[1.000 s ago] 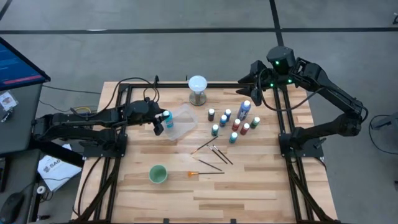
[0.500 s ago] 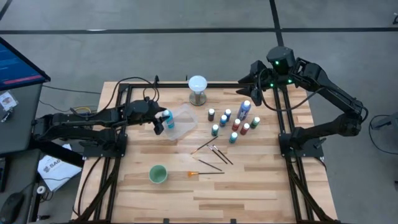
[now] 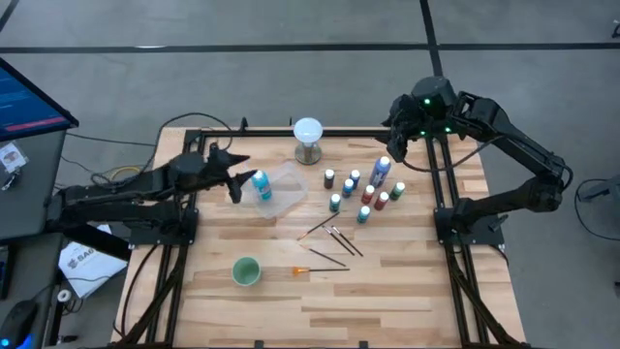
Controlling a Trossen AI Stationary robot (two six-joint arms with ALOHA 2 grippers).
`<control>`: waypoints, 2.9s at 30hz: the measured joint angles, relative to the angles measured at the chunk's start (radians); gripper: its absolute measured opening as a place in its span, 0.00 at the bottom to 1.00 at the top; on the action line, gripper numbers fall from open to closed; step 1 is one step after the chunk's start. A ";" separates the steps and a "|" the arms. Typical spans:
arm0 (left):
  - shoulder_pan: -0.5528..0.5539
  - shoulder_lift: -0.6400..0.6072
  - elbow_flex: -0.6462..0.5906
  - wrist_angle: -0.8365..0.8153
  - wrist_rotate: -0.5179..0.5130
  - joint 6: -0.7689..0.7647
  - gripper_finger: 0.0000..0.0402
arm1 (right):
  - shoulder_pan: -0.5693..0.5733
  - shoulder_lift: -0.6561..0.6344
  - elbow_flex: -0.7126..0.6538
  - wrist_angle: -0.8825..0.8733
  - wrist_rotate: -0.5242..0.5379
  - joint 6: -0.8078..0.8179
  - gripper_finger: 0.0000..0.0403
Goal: Pick & Place Paint Supplies
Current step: Put the big blue bottle into the white bin
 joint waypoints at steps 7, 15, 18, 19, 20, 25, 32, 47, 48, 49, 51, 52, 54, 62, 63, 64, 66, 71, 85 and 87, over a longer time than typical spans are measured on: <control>0.000 -0.106 0.000 0.092 -0.006 -0.050 0.58 | 0.000 0.115 -0.001 -0.129 0.066 0.059 0.60; 0.000 -0.198 0.000 0.225 -0.005 -0.050 0.58 | -0.001 0.227 -0.001 -0.235 0.062 0.100 0.60; 0.000 -0.231 0.000 0.227 -0.005 -0.050 0.58 | -0.012 0.236 -0.001 -0.236 0.060 0.120 0.60; 0.000 -0.240 0.000 0.228 -0.005 -0.050 0.58 | -0.015 0.239 0.000 -0.235 0.059 0.132 0.60; 0.000 -0.248 0.000 0.229 -0.005 -0.050 0.58 | -0.021 0.242 0.000 -0.236 0.059 0.140 0.60; 0.000 -0.277 0.000 0.229 -0.005 -0.050 0.58 | -0.040 0.241 0.000 -0.244 0.058 0.172 0.60; 0.000 -0.282 0.000 0.227 -0.004 -0.050 0.58 | -0.073 0.241 -0.053 -0.264 0.057 0.197 0.60; 0.000 -0.282 0.000 0.227 -0.012 -0.050 0.58 | -0.093 0.241 -0.227 -0.157 0.012 0.191 0.60; 0.000 -0.282 0.000 0.227 -0.015 -0.050 0.58 | -0.098 0.241 -0.236 -0.145 0.008 0.188 0.60; 0.000 -0.282 0.000 0.227 -0.016 -0.050 0.58 | -0.100 0.241 -0.243 -0.130 0.005 0.188 0.60; 0.000 -0.282 0.000 0.227 -0.023 -0.050 0.58 | -0.101 0.241 -0.254 -0.115 0.005 0.188 0.60; 0.000 -0.282 0.000 0.227 -0.024 -0.050 0.58 | -0.100 0.241 -0.257 -0.115 0.005 0.186 0.59; 0.000 -0.282 0.000 0.227 -0.027 -0.050 0.58 | -0.097 0.241 -0.262 -0.111 0.000 0.183 0.58; 0.000 -0.282 0.000 0.227 -0.031 -0.050 0.58 | -0.096 0.241 -0.282 -0.096 0.002 0.166 0.44; 0.000 -0.282 0.000 0.227 -0.031 -0.050 0.58 | -0.095 0.241 -0.282 -0.097 0.002 0.166 0.40; 0.000 -0.282 0.000 0.227 -0.031 -0.050 0.58 | -0.096 0.241 -0.282 -0.097 0.002 0.166 0.36; 0.000 -0.282 0.000 0.227 -0.031 -0.050 0.58 | -0.097 0.241 -0.282 -0.097 0.001 0.166 0.27; 0.000 -0.282 0.000 0.227 -0.031 -0.050 0.58 | -0.097 0.241 -0.281 -0.104 0.002 0.166 0.26; 0.000 -0.282 0.000 0.226 -0.031 -0.048 0.58 | -0.150 0.225 -0.144 -0.240 0.104 0.143 0.26; 0.000 -0.282 0.000 0.226 -0.031 -0.048 0.58 | -0.162 0.225 -0.092 -0.252 0.120 0.141 0.26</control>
